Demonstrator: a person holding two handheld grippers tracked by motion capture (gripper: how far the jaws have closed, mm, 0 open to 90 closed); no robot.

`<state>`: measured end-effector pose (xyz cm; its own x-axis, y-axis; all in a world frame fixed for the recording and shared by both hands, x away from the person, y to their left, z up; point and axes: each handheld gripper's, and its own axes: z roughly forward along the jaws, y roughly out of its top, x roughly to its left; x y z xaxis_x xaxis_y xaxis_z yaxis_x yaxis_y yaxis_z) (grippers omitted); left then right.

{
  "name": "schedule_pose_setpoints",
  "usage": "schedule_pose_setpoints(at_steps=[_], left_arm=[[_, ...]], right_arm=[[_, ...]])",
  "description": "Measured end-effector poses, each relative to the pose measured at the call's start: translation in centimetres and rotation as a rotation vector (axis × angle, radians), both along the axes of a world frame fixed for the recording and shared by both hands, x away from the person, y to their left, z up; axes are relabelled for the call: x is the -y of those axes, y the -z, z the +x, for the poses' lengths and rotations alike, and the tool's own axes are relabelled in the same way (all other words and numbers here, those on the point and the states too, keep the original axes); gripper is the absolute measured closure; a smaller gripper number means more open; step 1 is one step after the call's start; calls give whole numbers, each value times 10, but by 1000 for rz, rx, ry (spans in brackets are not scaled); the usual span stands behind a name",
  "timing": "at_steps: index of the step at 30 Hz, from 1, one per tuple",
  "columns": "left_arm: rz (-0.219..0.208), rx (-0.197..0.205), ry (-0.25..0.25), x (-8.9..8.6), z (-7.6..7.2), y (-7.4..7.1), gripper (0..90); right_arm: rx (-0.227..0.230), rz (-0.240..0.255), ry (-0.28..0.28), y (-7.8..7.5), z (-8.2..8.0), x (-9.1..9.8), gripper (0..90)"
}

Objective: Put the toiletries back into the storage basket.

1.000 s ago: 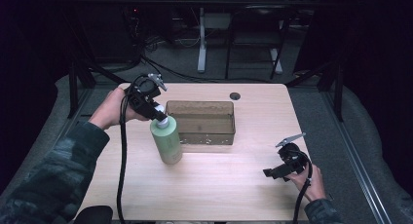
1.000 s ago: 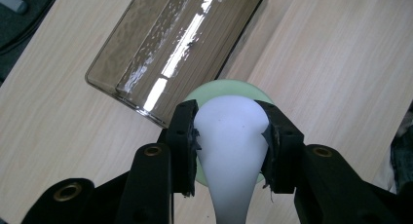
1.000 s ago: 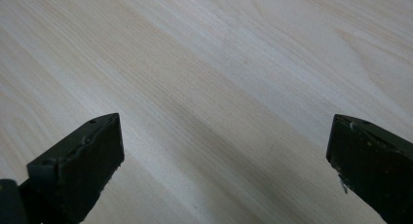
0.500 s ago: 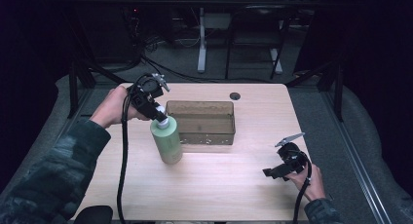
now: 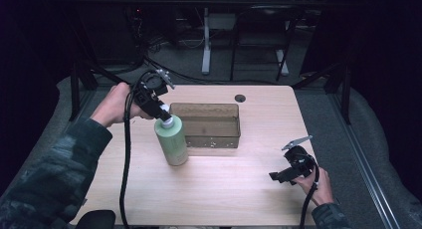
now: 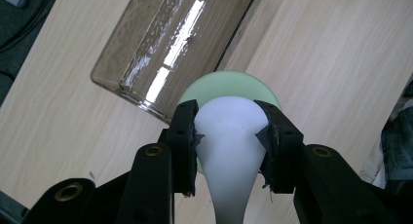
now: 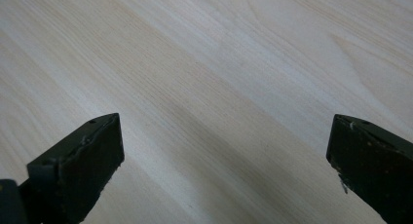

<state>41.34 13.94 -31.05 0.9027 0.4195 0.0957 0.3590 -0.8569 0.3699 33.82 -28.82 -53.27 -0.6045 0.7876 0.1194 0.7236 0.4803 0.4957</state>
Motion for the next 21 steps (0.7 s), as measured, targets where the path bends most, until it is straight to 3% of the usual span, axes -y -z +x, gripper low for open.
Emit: schedule_pose_setpoints(at_steps=[11,21], left_arm=[[6,25,16,6,-4,-22,630],[15,36,24,10,-3,-31,630]], right_arm=[[1,-12,6,0,0,1,0],[6,-17,1,-1,-1,1,0]])
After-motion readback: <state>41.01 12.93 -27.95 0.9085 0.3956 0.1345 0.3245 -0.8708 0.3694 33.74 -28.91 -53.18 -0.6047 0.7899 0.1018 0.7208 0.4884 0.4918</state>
